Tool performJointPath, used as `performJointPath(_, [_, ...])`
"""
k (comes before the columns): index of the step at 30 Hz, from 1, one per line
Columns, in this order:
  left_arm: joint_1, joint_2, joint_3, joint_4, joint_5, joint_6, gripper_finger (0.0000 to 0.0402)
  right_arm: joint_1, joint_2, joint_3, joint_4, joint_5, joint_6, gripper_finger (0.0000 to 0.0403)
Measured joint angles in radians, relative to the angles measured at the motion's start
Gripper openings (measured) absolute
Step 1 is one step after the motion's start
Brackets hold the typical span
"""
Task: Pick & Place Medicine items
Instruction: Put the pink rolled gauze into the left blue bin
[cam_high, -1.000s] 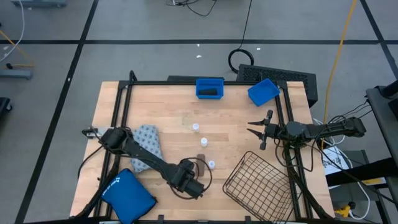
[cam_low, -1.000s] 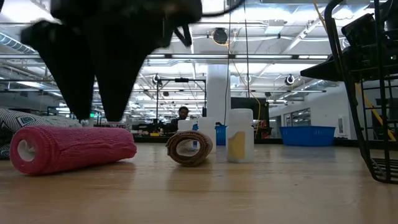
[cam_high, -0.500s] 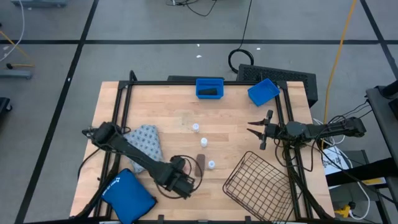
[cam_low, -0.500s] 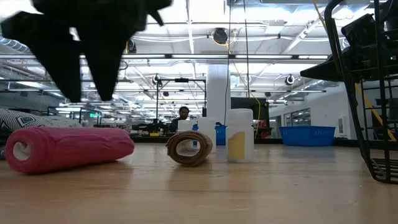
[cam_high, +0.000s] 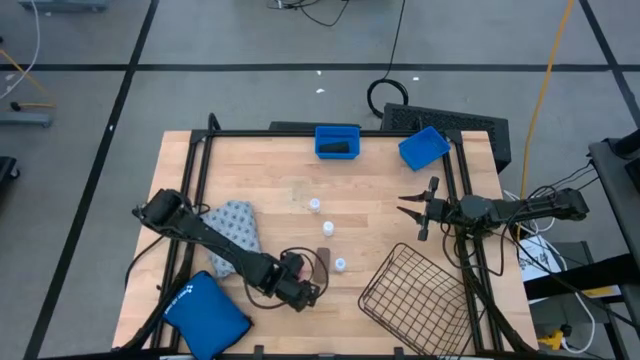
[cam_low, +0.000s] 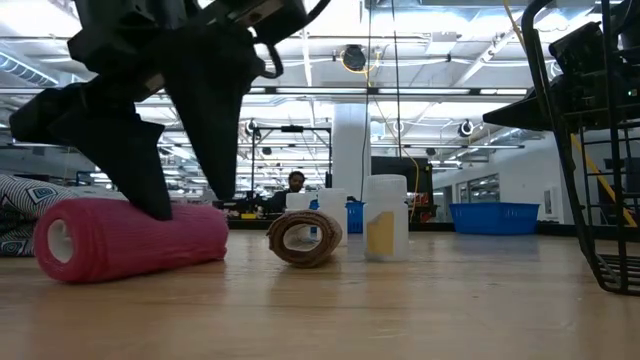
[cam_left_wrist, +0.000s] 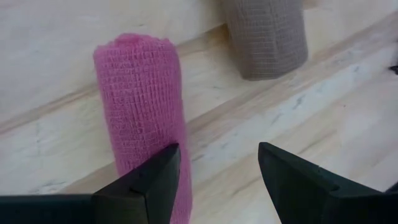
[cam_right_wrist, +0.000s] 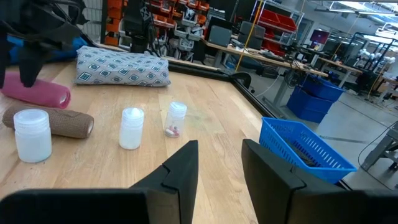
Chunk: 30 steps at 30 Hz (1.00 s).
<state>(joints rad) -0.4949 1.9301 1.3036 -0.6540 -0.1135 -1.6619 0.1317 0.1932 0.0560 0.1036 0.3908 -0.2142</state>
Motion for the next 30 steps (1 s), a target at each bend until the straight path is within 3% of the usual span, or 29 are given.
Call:
performJointPath(6, [0.018, -0.016, 0.005, -0.025, 0.015, 0.045, 0.023, 0.0, 0.0, 0.0, 0.0, 0.0, 0.0, 0.0116])
performJointPath(10, [0.023, -0.049, 0.02, -0.092, -0.034, 0.059, 0.023, 0.0, 0.0, 0.0, 0.0, 0.0, 0.0, 0.0116])
performJointPath(16, [0.021, -0.076, 0.025, -0.257, -0.048, -0.089, 0.023, 0.0, 0.0, 0.0, 0.0, 0.0, 0.0, 0.0116])
performJointPath(24, [0.017, -0.05, 0.016, -0.117, -0.041, -0.102, 0.023, 0.0, 0.0, 0.0, 0.0, 0.0, 0.0, 0.0116])
performJointPath(30, [0.018, -0.013, 0.018, -0.133, -0.008, -0.114, 0.023, 0.0, 0.0, 0.0, 0.0, 0.0, 0.0, 0.0116])
